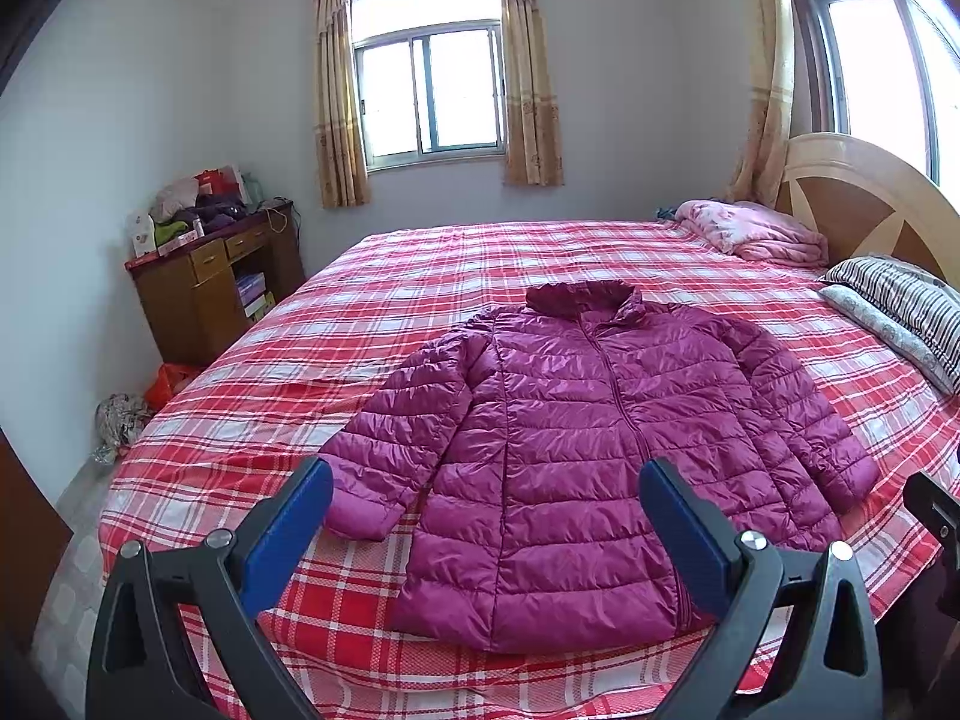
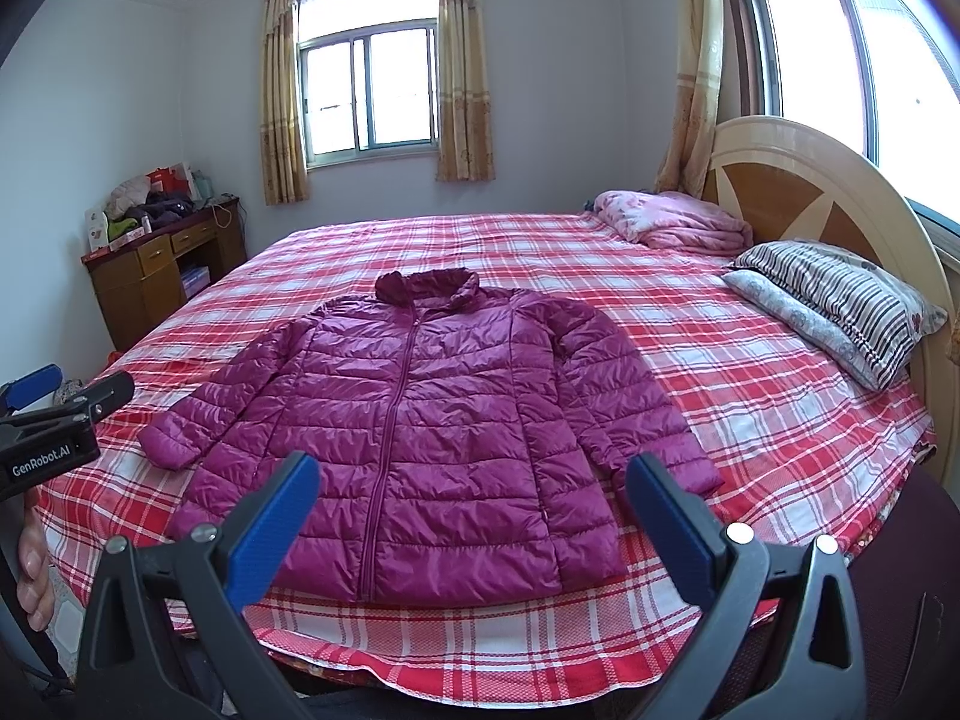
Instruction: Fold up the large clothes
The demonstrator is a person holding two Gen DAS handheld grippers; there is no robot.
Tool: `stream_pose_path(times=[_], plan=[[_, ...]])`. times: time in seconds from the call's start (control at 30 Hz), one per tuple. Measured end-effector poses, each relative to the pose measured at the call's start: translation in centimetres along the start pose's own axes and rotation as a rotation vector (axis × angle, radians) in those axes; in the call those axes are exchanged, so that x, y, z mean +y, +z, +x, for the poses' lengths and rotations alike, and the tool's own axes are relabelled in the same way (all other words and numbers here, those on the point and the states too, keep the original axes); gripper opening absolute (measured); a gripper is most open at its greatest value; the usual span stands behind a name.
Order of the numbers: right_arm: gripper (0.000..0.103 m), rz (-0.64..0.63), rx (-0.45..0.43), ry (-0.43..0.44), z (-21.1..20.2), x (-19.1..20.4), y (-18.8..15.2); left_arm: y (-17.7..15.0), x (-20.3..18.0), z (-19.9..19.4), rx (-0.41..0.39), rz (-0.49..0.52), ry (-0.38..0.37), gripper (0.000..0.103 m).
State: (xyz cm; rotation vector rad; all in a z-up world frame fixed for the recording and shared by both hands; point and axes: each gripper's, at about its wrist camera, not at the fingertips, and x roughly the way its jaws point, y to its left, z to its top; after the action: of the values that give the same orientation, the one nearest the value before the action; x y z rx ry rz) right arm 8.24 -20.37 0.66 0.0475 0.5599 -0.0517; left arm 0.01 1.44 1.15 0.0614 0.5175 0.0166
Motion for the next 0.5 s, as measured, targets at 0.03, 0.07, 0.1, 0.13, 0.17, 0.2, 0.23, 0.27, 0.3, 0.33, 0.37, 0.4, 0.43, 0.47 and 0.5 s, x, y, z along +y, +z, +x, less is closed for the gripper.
stream_pose_path(times=[0.03, 0.07, 0.1, 0.13, 0.17, 0.2, 0.23, 0.27, 0.3, 0.33, 0.37, 0.4, 0.43, 0.47, 0.5], plan=[[0.103, 0.001, 0.000, 0.000, 0.01, -0.02, 0.00, 0.00, 0.01, 0.05, 0.001, 0.001, 0.001, 0.102], [0.103, 0.000, 0.002, 0.002, 0.02, -0.03, 0.01, -0.02, 0.03, 0.09, 0.001, 0.001, 0.000, 0.102], [0.103, 0.000, 0.004, 0.003, 0.09, -0.02, -0.04, -0.02, 0.05, 0.15, 0.002, 0.002, 0.001, 0.102], [0.103, -0.001, 0.006, 0.003, 0.15, 0.03, -0.15, -0.05, 0.04, 0.14, 0.002, 0.003, 0.002, 0.102], [0.103, -0.001, 0.007, 0.004, 0.21, 0.04, -0.27, -0.06, 0.05, 0.18, 0.002, 0.003, 0.001, 0.102], [0.103, -0.001, 0.007, 0.004, 0.22, 0.02, -0.26, -0.07, 0.04, 0.15, 0.002, 0.002, 0.000, 0.102], [0.103, -0.001, 0.007, 0.003, 0.23, 0.03, -0.29, -0.07, 0.07, 0.21, 0.004, 0.002, 0.001, 0.102], [0.103, 0.000, 0.006, 0.004, 0.22, 0.01, -0.28, -0.10, 0.11, 0.30, 0.004, 0.002, 0.000, 0.102], [0.103, 0.000, 0.006, 0.003, 0.23, 0.02, -0.25, -0.13, 0.07, 0.30, 0.004, 0.003, 0.001, 0.102], [0.103, 0.000, 0.006, 0.003, 0.23, 0.03, -0.23, -0.14, 0.10, 0.32, 0.005, 0.002, 0.002, 0.102], [0.103, 0.001, 0.006, 0.003, 0.24, 0.06, -0.28, -0.18, 0.11, 0.33, 0.004, 0.002, 0.001, 0.102], [0.103, 0.001, 0.007, 0.003, 0.32, 0.00, -0.31, -0.26, 0.10, 0.35, 0.003, 0.002, 0.001, 0.102], [0.103, 0.001, 0.007, 0.004, 0.32, -0.01, -0.32, -0.27, 0.12, 0.37, 0.003, 0.002, 0.002, 0.102], [0.103, 0.001, 0.008, 0.004, 0.33, -0.01, -0.32, -0.26, 0.12, 0.35, 0.003, 0.002, 0.002, 0.102], [0.103, 0.001, 0.009, 0.004, 0.32, -0.01, -0.32, -0.29, 0.14, 0.38, 0.003, 0.002, 0.002, 0.102]])
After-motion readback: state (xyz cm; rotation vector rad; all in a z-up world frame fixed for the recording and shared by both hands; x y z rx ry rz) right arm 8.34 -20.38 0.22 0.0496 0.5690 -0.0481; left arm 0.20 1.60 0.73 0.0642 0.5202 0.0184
